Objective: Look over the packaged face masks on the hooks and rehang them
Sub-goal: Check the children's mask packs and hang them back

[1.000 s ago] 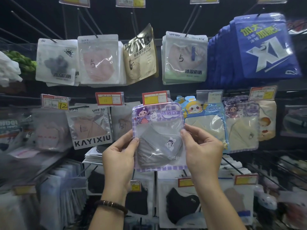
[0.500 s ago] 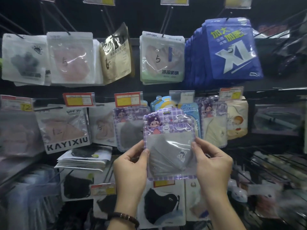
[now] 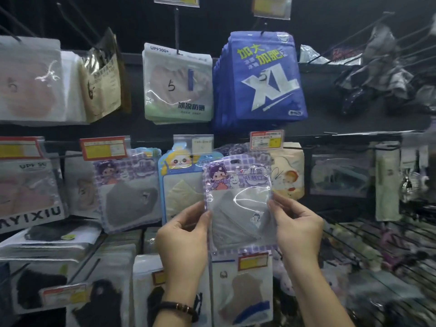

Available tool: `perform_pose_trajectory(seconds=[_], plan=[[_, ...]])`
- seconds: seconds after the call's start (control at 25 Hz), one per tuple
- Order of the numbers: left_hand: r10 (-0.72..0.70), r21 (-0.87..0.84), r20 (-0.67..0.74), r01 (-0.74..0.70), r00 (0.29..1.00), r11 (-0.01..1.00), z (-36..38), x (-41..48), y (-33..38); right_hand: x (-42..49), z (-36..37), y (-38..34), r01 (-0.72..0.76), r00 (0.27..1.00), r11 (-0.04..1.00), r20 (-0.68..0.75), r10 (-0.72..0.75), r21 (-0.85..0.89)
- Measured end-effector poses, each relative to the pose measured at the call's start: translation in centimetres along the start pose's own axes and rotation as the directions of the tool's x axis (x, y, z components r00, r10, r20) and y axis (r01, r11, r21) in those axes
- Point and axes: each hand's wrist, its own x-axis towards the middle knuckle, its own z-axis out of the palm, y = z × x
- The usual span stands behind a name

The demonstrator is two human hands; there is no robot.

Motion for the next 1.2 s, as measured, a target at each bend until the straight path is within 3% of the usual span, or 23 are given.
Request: perform_pose_trajectory(seconds=[0.48, 0.8, 1.04, 1.2], plan=[[0.094, 0.038, -0.028, -0.093, 0.995, 0.995, 5.2, 1.0, 0.6, 4.8, -1.6, -0.2, 0.008, 1.0, 0.991, 0.017, -0.01, 0.133], [0.098, 0.122, -0.044, -0.092, 0.994, 0.988, 7.0, 1.4, 0.6, 6.6, -2.3, 0.0, 0.0, 1.0, 0.997, -0.002, 0.0, 0.079], [0.245, 0.241, -0.006, -0.236, 0.969, 0.941, 7.3, 0.3, 2.4, 7.1, -2.4, -0.5, 0.069, 0.996, 0.994, -0.056, -0.065, 0.083], [0.246, 0.226, 0.003, -0.241, 0.969, 0.944, 7.1, 0.0, 2.7, 6.5, -2.9, -0.1, 0.085, 0.995, 0.993, -0.056, -0.081, 0.078]])
